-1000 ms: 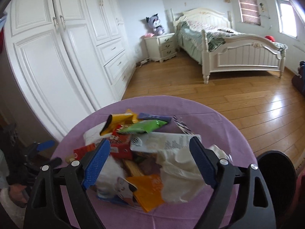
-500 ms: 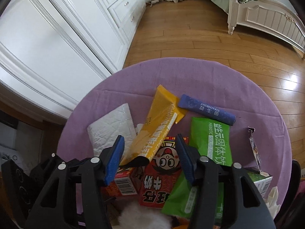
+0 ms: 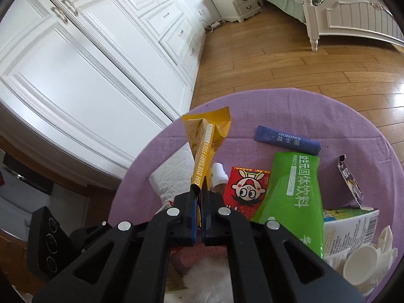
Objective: Collect trash
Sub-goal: 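Grasp the red juice box with the left tool while the right tool grasps the yellow wrapper, then carry both items to the black bin and open both tools to drop them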
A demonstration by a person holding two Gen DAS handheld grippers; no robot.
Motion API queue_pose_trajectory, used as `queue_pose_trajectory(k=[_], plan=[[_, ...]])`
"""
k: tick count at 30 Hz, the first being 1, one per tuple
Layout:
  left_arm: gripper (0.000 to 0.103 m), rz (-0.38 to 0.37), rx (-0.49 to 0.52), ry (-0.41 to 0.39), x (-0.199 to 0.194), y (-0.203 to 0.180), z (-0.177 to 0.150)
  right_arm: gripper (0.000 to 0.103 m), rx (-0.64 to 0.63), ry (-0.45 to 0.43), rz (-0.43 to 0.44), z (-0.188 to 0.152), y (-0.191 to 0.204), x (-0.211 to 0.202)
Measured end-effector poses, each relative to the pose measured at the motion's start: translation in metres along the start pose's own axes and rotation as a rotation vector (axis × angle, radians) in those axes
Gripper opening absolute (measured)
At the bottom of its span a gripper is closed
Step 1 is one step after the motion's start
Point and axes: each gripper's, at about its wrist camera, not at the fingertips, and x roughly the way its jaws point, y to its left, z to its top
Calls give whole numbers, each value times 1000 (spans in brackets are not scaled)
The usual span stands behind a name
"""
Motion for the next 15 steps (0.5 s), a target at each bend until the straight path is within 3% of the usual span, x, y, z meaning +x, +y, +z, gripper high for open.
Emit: queue_pose_trajectory(k=[2, 6, 10, 15], plan=[[31, 14, -24, -51, -14, -6, 5, 2, -27, -94, 14, -6, 4, -30], [31, 12, -65, -128, -36, -29, 22, 2, -94, -308, -59, -28, -1, -97], [31, -52, -59, -171, -36, -71, 51, 2, -57, -495, -191, -60, -46, -158], [31, -183, 0, -151, 12, -154, 92, 2, 51, -582, -378, -99, -131, -193]])
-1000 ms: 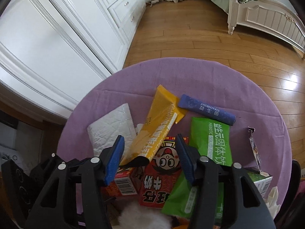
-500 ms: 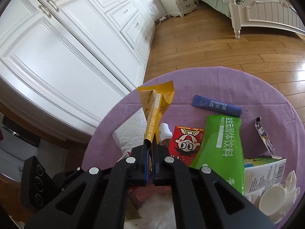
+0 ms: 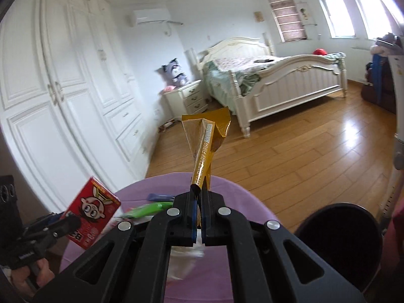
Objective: Collect trash
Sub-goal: 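Carry both items to the black bin and open both tools to drop them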
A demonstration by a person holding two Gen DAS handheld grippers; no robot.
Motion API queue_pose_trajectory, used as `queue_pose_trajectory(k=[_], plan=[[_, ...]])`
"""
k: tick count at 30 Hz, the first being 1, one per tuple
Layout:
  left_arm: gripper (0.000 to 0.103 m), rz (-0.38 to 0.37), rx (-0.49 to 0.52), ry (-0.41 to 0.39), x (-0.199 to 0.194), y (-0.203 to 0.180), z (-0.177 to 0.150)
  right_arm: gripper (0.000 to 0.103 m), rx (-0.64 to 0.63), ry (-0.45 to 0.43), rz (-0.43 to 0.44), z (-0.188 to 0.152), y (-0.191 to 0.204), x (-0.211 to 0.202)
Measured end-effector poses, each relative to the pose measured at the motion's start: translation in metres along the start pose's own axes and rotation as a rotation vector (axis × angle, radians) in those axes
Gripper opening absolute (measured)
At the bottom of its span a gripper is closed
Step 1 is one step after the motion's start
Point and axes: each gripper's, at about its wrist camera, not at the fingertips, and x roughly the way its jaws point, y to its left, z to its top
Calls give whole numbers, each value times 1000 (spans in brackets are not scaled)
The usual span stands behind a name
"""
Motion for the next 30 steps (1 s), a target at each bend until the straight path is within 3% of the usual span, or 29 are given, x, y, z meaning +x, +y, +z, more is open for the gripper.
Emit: queue_pose_trajectory(k=[5, 8, 14, 18, 26, 28, 29, 30], plan=[[31, -158, 16, 106, 111, -74, 10, 2, 125, 58, -140, -33, -92, 3], [31, -230, -30, 208, 176, -101, 8, 2, 187, 109, -185, -54, -133, 10], [31, -248, -16, 378, 273, -159, -13, 3, 296, 186, -215, -95, -190, 20], [31, -231, -5, 447, 296, -172, -29, 3, 342, 220, -209, -116, -212, 23], [31, -214, 19, 496, 303, -186, -41, 8, 386, 247, -197, -128, -225, 21], [39, -201, 20, 516, 306, -186, -41, 10, 394, 269, -202, -129, -225, 21], [59, -184, 24, 520, 305, -186, -42, 21, 402, 280, -198, -129, -225, 21], [72, -167, 28, 509, 303, -188, -42, 31, 416, 281, -191, -129, -224, 19]])
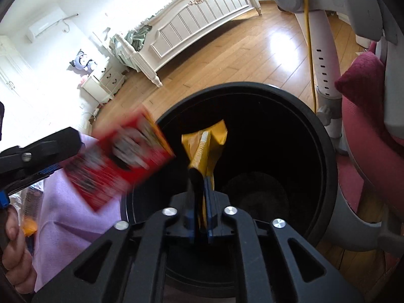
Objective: Collect trash
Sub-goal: 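Carry both items to the black bin and open both tools to drop them, then grasp the foil packet with the left tool while the right tool grasps the green pouch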
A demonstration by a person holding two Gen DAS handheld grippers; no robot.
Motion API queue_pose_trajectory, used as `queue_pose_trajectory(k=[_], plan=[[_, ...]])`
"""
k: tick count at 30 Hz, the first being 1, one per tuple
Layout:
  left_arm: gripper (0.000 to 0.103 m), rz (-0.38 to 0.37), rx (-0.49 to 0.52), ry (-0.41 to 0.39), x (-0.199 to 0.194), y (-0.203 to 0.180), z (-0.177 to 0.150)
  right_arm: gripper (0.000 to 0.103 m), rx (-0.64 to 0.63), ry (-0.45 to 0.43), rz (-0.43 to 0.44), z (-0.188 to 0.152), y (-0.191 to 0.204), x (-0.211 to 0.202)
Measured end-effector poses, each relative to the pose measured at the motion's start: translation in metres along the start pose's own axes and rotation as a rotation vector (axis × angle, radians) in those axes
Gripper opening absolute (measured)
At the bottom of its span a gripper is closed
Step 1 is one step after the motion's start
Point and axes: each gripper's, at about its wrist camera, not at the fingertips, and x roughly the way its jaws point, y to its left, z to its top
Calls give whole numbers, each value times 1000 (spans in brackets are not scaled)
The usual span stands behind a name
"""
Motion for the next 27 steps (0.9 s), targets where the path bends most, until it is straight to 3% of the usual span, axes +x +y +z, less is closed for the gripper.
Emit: queue_pose_trajectory(k=[1, 2, 3, 12, 13, 14, 15, 22, 24, 27], plan=[[73, 7, 3, -15, -3, 0, -2, 53, 13, -12, 11, -1, -1, -4], [73, 4, 6, -22, -7, 0, -2, 66, 20, -30, 16, -2, -2, -8], [73, -2, 7, -26, -11, 2, -4, 67, 18, -40, 15, -2, -1, -11], [73, -22, -25, -162, -90, 19, -27, 70, -31, -71, 43, -1, 27, -28], [74, -18, -23, -182, -103, 21, -32, 73, -45, -77, 52, -1, 35, -31], [83, -8, -21, -205, -117, 23, -37, 74, -63, -83, 60, 0, 44, -32], [90, 7, -23, -238, -132, 27, -43, 74, -80, -84, 72, 0, 54, -33], [98, 191, -89, -438, -252, 93, -96, 74, -289, -78, 195, 2, 152, -44], [98, 244, -132, -455, -283, 125, -112, 74, -372, -70, 245, -1, 186, -48], [98, 322, -190, -421, -311, 175, -138, 74, -491, -32, 324, -9, 236, -49]])
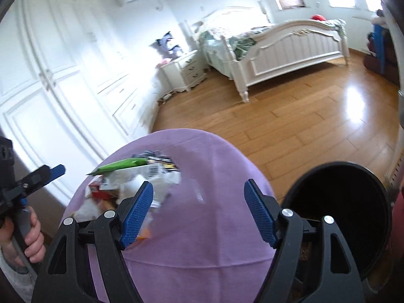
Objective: Collect trash
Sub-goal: 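Grasp the foil packet with the left tool while the right tool grasps the green pouch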
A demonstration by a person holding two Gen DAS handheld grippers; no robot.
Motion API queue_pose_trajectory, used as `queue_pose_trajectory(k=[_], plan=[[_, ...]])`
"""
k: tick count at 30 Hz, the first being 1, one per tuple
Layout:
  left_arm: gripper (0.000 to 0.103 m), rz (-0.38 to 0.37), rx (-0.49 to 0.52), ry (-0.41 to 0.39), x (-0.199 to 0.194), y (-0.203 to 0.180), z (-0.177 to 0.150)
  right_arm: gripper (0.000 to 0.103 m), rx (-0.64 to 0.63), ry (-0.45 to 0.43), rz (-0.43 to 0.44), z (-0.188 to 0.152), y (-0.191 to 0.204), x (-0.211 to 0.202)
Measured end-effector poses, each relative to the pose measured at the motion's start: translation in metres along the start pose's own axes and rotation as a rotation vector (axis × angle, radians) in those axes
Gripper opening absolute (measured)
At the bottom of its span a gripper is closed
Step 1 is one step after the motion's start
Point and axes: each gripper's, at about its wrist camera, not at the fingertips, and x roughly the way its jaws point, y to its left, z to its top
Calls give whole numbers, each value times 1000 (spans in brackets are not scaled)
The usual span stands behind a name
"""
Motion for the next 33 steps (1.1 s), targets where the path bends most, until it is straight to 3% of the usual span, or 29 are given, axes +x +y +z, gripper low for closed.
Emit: queue_pose_trajectory(k=[4, 7, 9, 13, 17, 21, 25, 29, 33], plan=[[98, 176, -64, 74, -2, 84, -12, 74, -72, 73, 86, 23, 56, 28], [98, 227, -105, 161, 11, 136, -17, 76, -28, 175, 135, 48, 80, 60], [98, 242, -124, 170, 18, 158, -15, 84, -8, 255, 145, 63, 92, 87], [98, 236, -93, 199, 36, 171, -10, 84, -20, 405, 75, 79, 109, 143], [98, 241, -16, 256, 61, 162, -4, 83, -38, 584, -24, 73, 109, 192], [98, 193, -9, 264, 72, 165, -2, 64, -71, 679, -27, 58, 110, 206], [90, 188, -10, 269, 80, 168, -8, 34, -70, 652, -16, 54, 107, 198], [90, 183, -15, 257, 82, 170, -12, 20, -67, 616, 2, 50, 110, 190], [85, 173, -47, 225, 79, 171, -15, 14, -52, 550, 54, 52, 113, 174]])
